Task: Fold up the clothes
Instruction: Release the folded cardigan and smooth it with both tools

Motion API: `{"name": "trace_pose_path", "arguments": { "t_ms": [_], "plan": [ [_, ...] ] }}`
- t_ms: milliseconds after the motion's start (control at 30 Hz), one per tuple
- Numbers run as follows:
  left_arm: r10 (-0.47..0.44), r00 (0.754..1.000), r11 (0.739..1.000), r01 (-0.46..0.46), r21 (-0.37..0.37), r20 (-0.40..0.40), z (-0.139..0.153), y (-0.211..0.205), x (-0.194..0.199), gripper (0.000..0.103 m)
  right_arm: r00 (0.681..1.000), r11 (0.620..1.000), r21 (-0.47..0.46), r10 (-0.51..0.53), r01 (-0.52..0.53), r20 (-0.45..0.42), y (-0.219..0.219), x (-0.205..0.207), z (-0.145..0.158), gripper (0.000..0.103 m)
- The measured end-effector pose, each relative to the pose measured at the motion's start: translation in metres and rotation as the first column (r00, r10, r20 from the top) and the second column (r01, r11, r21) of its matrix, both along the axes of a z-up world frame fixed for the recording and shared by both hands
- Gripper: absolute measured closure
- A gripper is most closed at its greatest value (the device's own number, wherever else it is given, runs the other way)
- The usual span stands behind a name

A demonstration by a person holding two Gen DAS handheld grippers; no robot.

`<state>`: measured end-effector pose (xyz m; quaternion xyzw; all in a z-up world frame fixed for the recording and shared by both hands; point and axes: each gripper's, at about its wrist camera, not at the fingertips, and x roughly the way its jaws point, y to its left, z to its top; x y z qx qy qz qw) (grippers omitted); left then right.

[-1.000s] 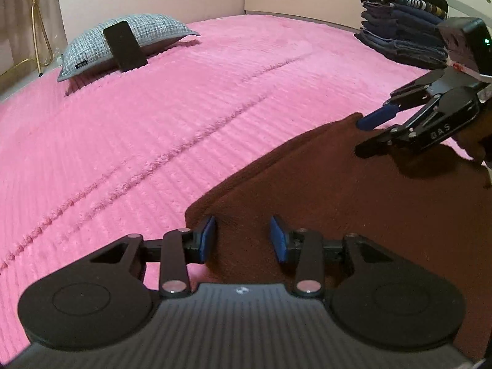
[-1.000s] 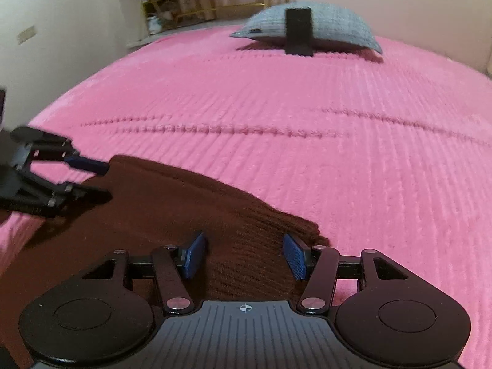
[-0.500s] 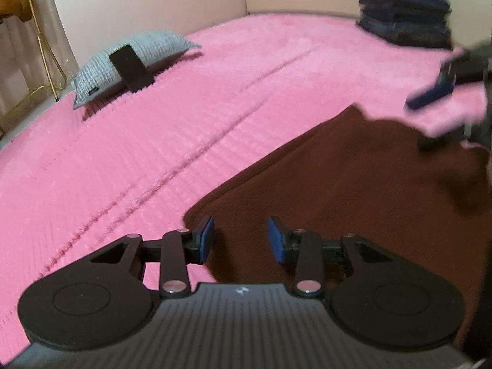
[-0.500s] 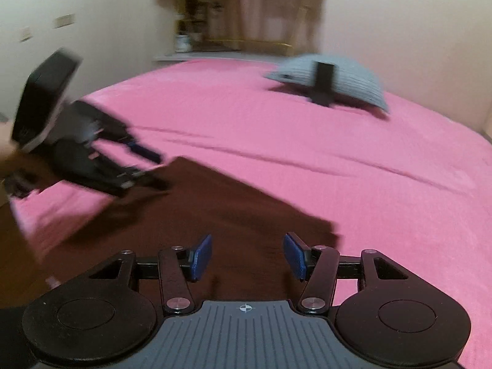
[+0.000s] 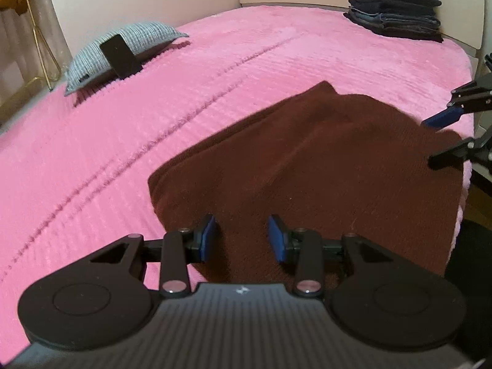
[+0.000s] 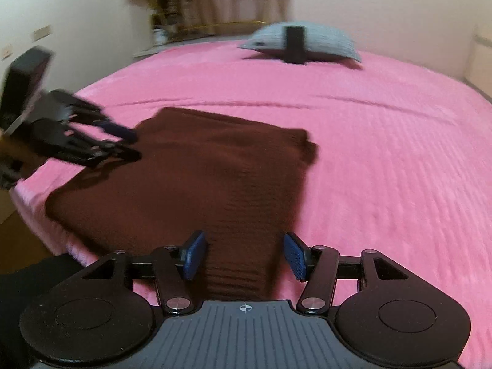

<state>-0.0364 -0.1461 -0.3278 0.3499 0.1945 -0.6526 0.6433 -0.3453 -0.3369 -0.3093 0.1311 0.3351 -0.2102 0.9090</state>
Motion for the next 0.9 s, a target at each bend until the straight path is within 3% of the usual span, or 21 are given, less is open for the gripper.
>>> {"name": "trace_pose_path", "arguments": {
  "t_ms": [133, 233, 333, 400, 467, 767, 900],
  "plan": [
    [-0.007, 0.999, 1.000, 0.008, -0.025, 0.042, 0.017, 0.033, -0.014, 0.070, 0.999, 0.998, -0.054, -0.014, 0.016, 0.046, 0.020, -0.016, 0.023, 0.048],
    [-0.009, 1.000, 0.999, 0.008, -0.053, -0.011, 0.026, 0.065, -0.027, 0.070, 0.995, 0.998, -0.067, 0.025, -0.019, 0.093, 0.040, -0.016, 0.031, 0.048],
    [-0.009, 0.998, 1.000, 0.008, -0.025, -0.059, 0.011, 0.081, -0.038, 0.070, 0.996, 0.997, -0.051, 0.063, -0.060, 0.063, 0.049, -0.003, 0.014, 0.048],
    [0.017, 0.998, 1.000, -0.017, -0.012, -0.056, -0.005, 0.083, -0.040, 0.070, 0.998, 0.997, -0.045, 0.066, -0.065, 0.021, 0.047, 0.003, -0.005, 0.048],
    [0.040, 0.995, 0.999, -0.042, -0.028, -0.091, -0.009, 0.083, -0.036, 0.069, 0.998, 0.997, -0.051, 0.052, -0.050, 0.033, 0.043, -0.001, -0.011, 0.048],
    [0.048, 0.997, 0.998, -0.050, -0.028, -0.061, -0.012, 0.080, -0.031, 0.066, 1.000, 0.997, -0.072, 0.002, -0.001, 0.021, 0.054, -0.025, 0.005, 0.048],
    [0.070, 0.994, 0.997, -0.073, -0.029, -0.085, 0.004, 0.083, -0.034, 0.070, 0.996, 0.998, -0.052, -0.024, 0.028, 0.089, 0.061, -0.033, 0.015, 0.048]
  ]
}}
